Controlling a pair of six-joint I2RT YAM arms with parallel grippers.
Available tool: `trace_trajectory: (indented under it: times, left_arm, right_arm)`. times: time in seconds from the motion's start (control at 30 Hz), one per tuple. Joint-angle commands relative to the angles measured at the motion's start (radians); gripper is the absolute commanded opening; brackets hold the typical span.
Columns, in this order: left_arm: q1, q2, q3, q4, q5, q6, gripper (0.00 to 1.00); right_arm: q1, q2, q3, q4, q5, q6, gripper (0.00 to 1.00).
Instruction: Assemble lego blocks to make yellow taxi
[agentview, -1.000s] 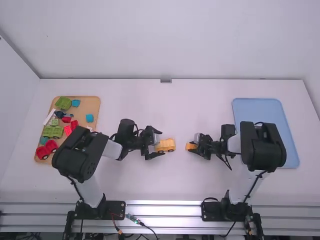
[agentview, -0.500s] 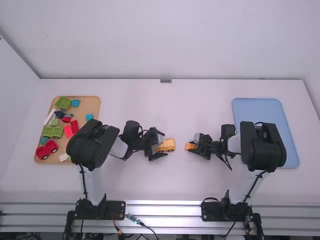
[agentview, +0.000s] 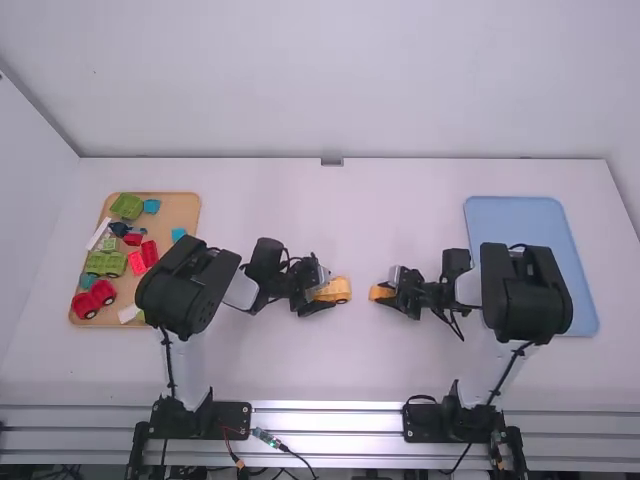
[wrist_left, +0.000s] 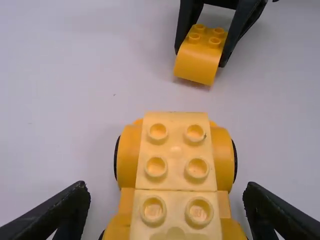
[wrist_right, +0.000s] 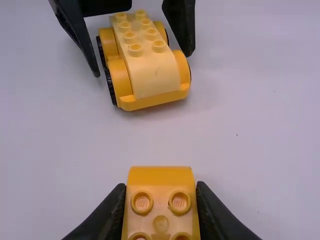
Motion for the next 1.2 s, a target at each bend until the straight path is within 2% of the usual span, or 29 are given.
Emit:
trace_trajectory:
  times: [0.0, 0.13, 0.27, 0.33, 0.43, 0.7, 0.93, 1.17]
  left_arm:
    - [-0.003, 0.048, 0.011, 0.004, 0.059, 0.074, 0.81]
    - [0.004, 0.098, 0.012, 0.111, 0.102, 0.012, 0.81]
    - [0.006, 0.104, 0.012, 0.124, 0.107, 0.017, 0.8]
    - [0.001, 0.105, 0.012, 0.122, 0.107, 0.021, 0.77]
    - [0.008, 0.105, 0.012, 0.121, 0.107, 0.021, 0.63]
    - [0.008, 0.105, 0.011, 0.12, 0.108, 0.048, 0.55]
    - [0.01, 0.105, 0.014, 0.05, 0.108, 0.157, 0.44]
    - [0.009, 0.105, 0.02, 0.041, 0.143, 0.163, 0.43]
  right_arm:
    - [0.007, 0.014, -0.005, -0.002, -0.029, 0.003, 0.24]
    - [0.004, 0.014, -0.005, -0.002, -0.028, 0.003, 0.24]
    - [0.008, 0.014, -0.005, -0.002, -0.028, 0.003, 0.24]
    - [0.005, 0.014, -0.003, -0.003, -0.03, 0.004, 0.23]
    - [0.007, 0.014, -0.004, -0.002, -0.048, 0.003, 0.24]
    - [0.017, -0.021, -0.004, -0.025, -0.05, 0.003, 0.23]
    - [0.067, -0.098, -0.005, -0.048, 0.004, 0.076, 0.22]
    - [0.148, -0.145, 0.029, -0.054, 0.031, 0.129, 0.21]
